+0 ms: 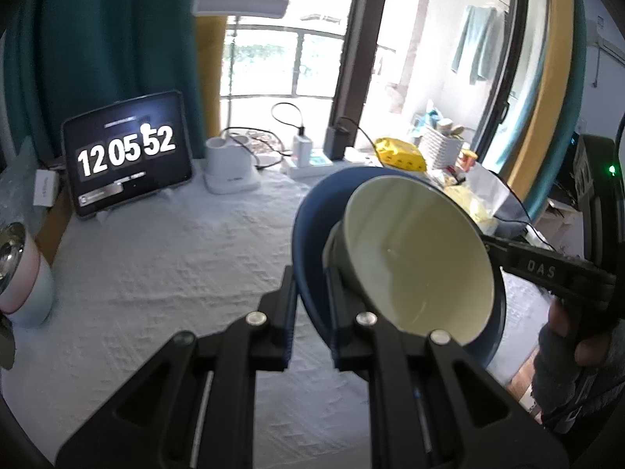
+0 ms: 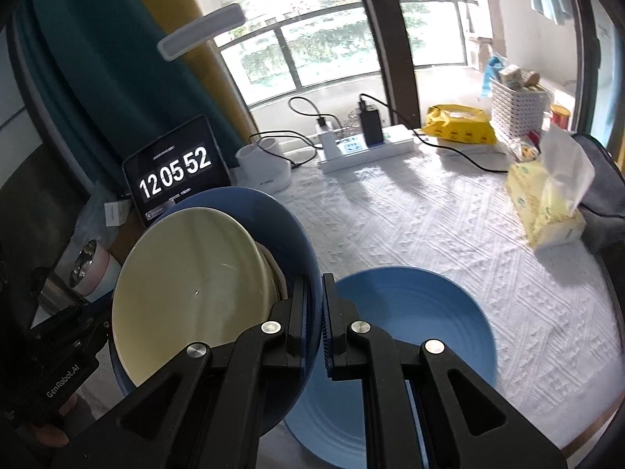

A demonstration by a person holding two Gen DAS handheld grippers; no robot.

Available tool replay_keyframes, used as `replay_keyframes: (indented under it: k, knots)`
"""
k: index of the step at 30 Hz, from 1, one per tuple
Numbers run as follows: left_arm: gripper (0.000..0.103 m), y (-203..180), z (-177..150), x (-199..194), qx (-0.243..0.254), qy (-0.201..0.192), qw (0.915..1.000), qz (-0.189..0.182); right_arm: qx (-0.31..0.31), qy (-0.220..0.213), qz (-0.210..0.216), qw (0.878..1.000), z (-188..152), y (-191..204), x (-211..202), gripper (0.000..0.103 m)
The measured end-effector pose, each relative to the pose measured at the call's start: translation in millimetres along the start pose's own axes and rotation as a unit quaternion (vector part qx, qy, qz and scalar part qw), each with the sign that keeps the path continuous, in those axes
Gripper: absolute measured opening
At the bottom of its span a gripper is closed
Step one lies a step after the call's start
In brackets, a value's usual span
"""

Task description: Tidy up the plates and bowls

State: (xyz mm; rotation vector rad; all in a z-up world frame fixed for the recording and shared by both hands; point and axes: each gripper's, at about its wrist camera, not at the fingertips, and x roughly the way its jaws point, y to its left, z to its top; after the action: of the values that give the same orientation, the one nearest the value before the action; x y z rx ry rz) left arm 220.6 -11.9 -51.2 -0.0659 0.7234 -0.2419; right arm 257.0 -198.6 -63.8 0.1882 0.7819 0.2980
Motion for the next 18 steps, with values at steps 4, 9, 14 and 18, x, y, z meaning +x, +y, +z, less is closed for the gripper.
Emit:
replay_keyframes:
  k: [4,9,14,18]
  knots:
    - [0.012,-18,1,8,0.012,0.008,0.9998,-0.012,0.012,-0.004,-0.012,1.000,-4,-18,-10,0.010]
    - [0.012,-42,-2,21,0.028,0.024,0.9991,-0.022,0.028,-0.007,-0.027,0.999,-8,-41,-18,0.010]
    - [0.012,-56,-5,33,0.036,0.040,0.9980,-0.032,0.040,-0.003,-0.042,0.998,-16,-63,-23,0.010]
    - [0.012,-67,-10,43,0.041,0.051,0.9972,-0.038,0.046,0.001,-0.048,0.998,-20,-77,-23,0.010]
